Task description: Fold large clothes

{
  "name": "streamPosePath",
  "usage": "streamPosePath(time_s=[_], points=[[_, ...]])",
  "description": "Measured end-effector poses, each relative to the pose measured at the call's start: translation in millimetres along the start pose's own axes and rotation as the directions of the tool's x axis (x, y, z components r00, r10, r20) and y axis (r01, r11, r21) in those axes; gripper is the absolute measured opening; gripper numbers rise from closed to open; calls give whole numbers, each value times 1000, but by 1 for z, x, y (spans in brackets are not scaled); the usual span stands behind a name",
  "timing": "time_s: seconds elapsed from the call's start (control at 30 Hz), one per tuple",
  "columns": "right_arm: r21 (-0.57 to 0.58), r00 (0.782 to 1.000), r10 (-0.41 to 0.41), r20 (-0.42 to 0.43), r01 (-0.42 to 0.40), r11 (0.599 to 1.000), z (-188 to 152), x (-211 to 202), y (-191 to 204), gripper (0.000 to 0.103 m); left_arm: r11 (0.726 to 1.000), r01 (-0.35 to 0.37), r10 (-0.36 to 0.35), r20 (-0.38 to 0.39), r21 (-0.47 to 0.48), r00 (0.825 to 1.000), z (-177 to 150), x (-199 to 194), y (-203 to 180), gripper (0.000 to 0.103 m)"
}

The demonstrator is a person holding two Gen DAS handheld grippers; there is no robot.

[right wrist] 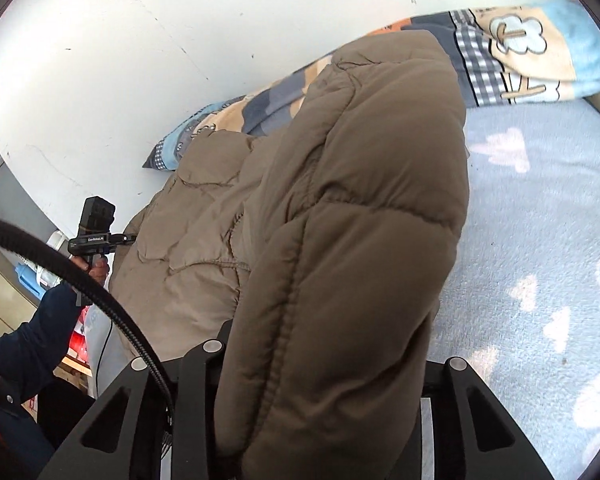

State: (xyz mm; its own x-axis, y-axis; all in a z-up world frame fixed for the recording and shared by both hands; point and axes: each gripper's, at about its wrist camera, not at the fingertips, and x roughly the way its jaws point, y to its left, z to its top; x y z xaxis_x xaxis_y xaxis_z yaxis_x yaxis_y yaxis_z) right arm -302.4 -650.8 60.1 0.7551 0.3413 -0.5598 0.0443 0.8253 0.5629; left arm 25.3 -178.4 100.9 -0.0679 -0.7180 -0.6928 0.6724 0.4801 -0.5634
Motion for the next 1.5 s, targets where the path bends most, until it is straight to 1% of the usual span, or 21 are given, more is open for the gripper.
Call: streamPosePath(time_s=[0.1, 0.3, 0.47, 0.63, 0.77, 0.83, 0.9, 0.97, 1.0, 1.03, 1.07, 1.1, 1.13, 1.17, 1.23, 1.3, 1.33, 1.4, 1.43, 1.47, 1.5], points=[[-21, 1000, 5, 12, -5, 1000, 1, -16, 11, 39, 1000, 3, -3, 3, 2, 1000, -7, -9, -9, 27], [-57, 999, 16, 35, -14, 998, -7, -54, 48, 39, 1000, 10, -10, 19, 7, 1000, -36, -50, -33, 27], [-67, 999, 23, 49, -19, 998, -30, -89, 80, 39, 1000, 4, -5, 23, 21, 1000, -73, -82, -62, 27], [-66, 998, 18, 64, -14, 998, -66, -121, 105, 39, 1000, 11, -11, 29, 8, 1000, -120, -100, -80, 27], [-21, 998, 9, 63, -7, 1000, -102, -131, 106, 39, 1000, 6, -6, 28, -16, 1000, -152, -91, -80, 27], [-18, 999, -19, 42, 20, 1000, -115, -130, 105, 39, 999, -6, 7, 26, -36, 1000, -165, -78, -73, 27], [0, 999, -51, 12, 51, 999, -125, -122, 97, 39, 996, -20, 21, 16, -87, 1000, -179, -55, -56, 28], [29, 995, -96, -28, 97, 995, -133, -110, 86, 39, 989, -83, 81, -18, -123, 997, -187, -37, -42, 33], [41, 990, -130, -55, 132, 990, -138, -101, 79, 39, 987, -105, 102, -33, -118, 994, -188, -30, -38, 37], [71, 983, -159, -93, 165, 984, -142, -90, 67, 42, 985, -122, 118, -36, -124, 992, -188, -26, -33, 49], [106, 978, -170, -119, 183, 977, -146, -82, 57, 46, 979, -121, 116, -38, -165, 993, -190, -23, -26, 55], [142, 974, -182, -135, 200, 969, -149, -77, 49, 57, 973, -110, 104, -41, -205, 994, -192, -22, -21, 57], [180, 968, -194, -157, 222, 958, -153, -71, 40, 66, 962, -116, 109, -43, -248, 993, -194, -21, -16, 66], [217, 966, -193, -172, 228, 949, -155, -69, 34, 69, 957, -128, 121, -42, -261, 992, -196, -23, -15, 69], [270, 963, -199, -183, 244, 931, -155, -72, 28, 73, 950, -149, 147, -28, -276, 989, -197, -31, -18, 69], [297, 958, -218, -187, 267, 917, -154, -80, 29, 73, 943, -153, 170, 34, -295, 985, -202, -54, -24, 69], [305, 955, -239, -174, 283, 909, -154, -89, 33, 74, 941, -153, 185, 79, -301, 980, -205, -66, -27, 69], [324, 940, -308, -150, 341, 883, -156, -111, 40, 75, 932, -190, 253, 178, -308, 951, -216, -96, -38, 69], [343, 935, -331, -127, 354, 870, -159, -122, 43, 75, 926, -234, 307, 230, -298, 923, -222, -108, -48, 69], [352, 925, -366, -99, 377, 857, -164, -134, 51, 75, 917, -287, 363, 286, -277, 887, -231, -120, -62, 69], [352, 902, -426, -71, 423, 835, -169, -148, 60, 75, 907, -334, 406, 315, -258, 858, -238, -126, -75, 69]])
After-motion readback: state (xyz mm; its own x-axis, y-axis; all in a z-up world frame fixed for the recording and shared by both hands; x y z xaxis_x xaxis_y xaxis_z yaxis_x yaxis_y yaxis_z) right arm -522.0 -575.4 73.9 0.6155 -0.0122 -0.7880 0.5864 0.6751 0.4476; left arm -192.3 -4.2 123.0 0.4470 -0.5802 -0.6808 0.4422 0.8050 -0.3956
